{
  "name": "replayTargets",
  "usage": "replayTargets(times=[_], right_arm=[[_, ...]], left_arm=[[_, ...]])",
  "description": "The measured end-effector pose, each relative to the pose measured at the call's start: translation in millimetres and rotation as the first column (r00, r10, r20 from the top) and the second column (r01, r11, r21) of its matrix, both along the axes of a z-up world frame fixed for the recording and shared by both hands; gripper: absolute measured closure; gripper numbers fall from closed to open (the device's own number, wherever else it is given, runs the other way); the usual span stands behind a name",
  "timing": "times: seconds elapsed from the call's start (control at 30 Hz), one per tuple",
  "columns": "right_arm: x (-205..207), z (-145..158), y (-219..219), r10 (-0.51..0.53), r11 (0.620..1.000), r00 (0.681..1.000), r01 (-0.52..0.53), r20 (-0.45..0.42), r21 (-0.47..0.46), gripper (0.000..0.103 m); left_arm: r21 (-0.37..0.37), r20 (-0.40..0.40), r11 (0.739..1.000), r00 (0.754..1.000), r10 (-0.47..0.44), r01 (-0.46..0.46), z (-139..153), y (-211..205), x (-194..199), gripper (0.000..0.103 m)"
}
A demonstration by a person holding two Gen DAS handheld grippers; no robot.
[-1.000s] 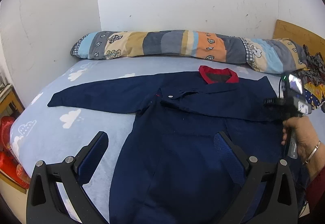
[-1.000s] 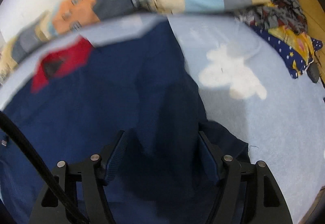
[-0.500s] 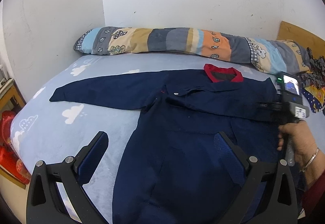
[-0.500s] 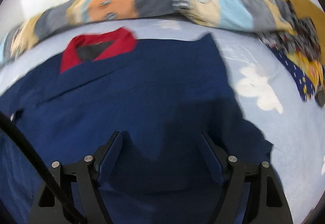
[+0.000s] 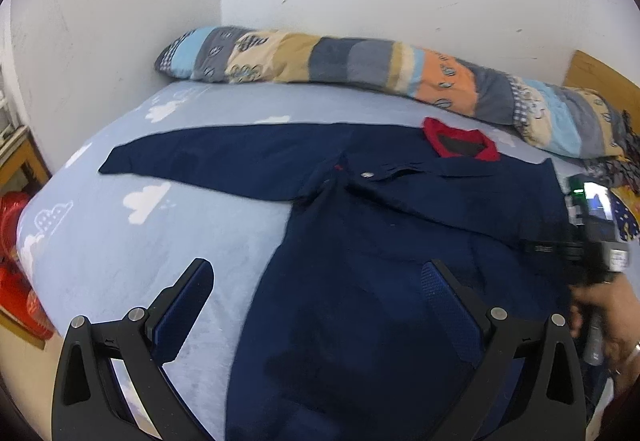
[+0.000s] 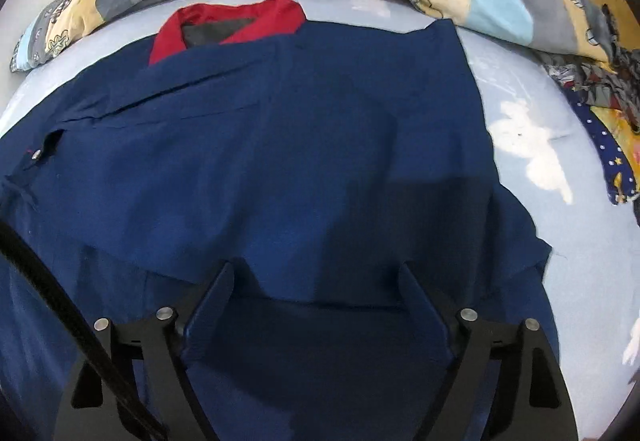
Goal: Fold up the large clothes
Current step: 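Lay the sleeve on the jacket and open the right gripper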
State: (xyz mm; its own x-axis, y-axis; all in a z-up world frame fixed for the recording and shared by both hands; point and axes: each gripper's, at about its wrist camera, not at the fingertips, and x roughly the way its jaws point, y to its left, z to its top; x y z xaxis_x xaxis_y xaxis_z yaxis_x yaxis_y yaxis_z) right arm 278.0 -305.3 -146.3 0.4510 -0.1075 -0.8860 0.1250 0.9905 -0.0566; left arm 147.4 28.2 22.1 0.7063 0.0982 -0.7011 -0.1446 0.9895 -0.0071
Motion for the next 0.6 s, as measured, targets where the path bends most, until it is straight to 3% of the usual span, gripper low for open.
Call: replayTargets(times=[0.27, 0.5, 0.6], right_arm=[[-64, 82, 40, 0.091, 0.987, 0.974, -0.116, 0.208, 0.113, 0.016], [-110, 93, 84, 0.197, 0.941, 0.948, -0.255, 0.251, 0.221, 0.016], [-112, 89, 97, 0.234, 0.939, 0.94, -0.285, 0.248, 0.193, 0.016]], left_arm=[[-0.081, -0.061, 0.988, 0.99, 0.128, -0.133, -5, 58, 25, 0.0], [-0.084, -0.067, 0.976, 0.978, 0.196, -0.201, -9, 96, 49, 0.0], [-0.08, -0.077, 0.968, 0.969, 0.233, -0.239, -13, 120, 57, 0.0]])
